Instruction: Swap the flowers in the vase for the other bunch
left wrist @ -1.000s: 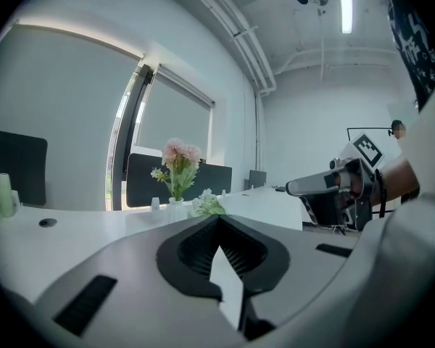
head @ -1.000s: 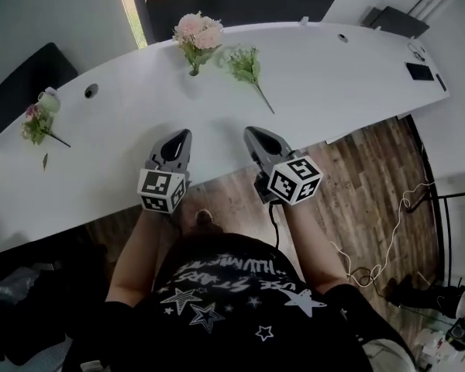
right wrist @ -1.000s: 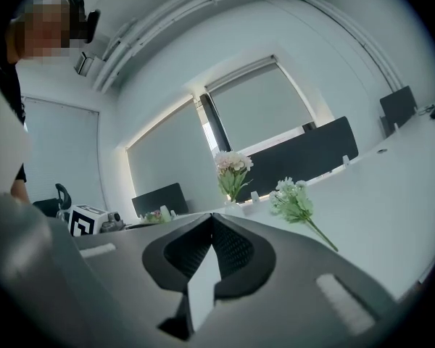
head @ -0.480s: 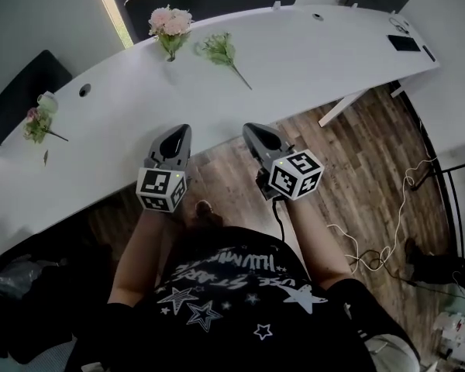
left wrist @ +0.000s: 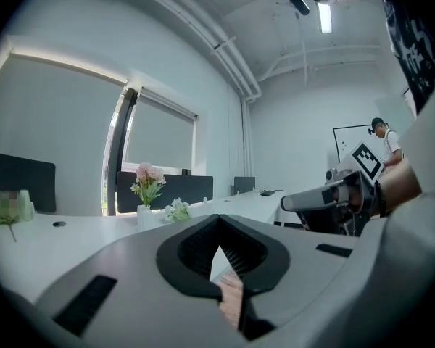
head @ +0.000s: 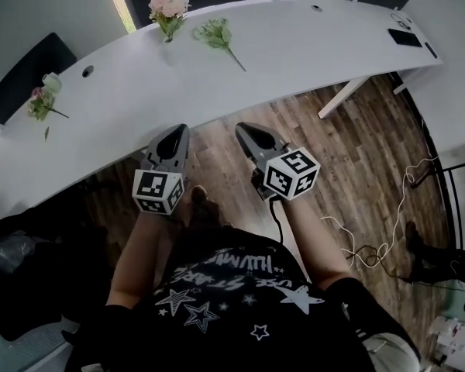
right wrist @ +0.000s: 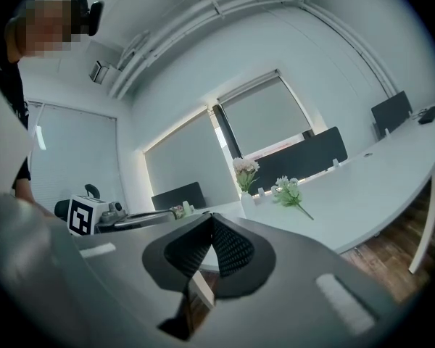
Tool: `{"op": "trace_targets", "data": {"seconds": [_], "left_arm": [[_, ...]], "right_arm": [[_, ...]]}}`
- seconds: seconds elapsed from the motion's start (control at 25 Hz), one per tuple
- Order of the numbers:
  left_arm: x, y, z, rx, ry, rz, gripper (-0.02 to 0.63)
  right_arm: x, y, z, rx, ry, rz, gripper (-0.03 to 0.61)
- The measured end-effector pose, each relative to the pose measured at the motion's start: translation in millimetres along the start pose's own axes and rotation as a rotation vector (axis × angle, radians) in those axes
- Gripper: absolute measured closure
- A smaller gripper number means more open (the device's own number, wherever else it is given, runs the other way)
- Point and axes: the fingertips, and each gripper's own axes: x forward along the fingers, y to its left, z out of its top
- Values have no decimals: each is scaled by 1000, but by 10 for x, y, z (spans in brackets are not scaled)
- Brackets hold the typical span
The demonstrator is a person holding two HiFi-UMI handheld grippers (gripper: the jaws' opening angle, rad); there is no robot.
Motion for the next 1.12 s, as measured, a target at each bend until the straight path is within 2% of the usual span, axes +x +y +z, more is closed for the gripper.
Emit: {"op": "trace_targets", "data": {"seconds": [0.32,0.48,0.84,1.12], "left_arm": [[-262,-369,189,-1,-32,30,606],[-319,-480,253,36,-28,26,606],[-345,-503,263,44,-36,14,606],[-530,-285,285,18,-65,15,606]], "right_arm": [[-385,105,-74,8,-8,24,575],[-508,143,-75,14,-19,29,577],[-460,169,-74,0,-15,28,577],[-263,447,-92,-24,9,29,577]]}}
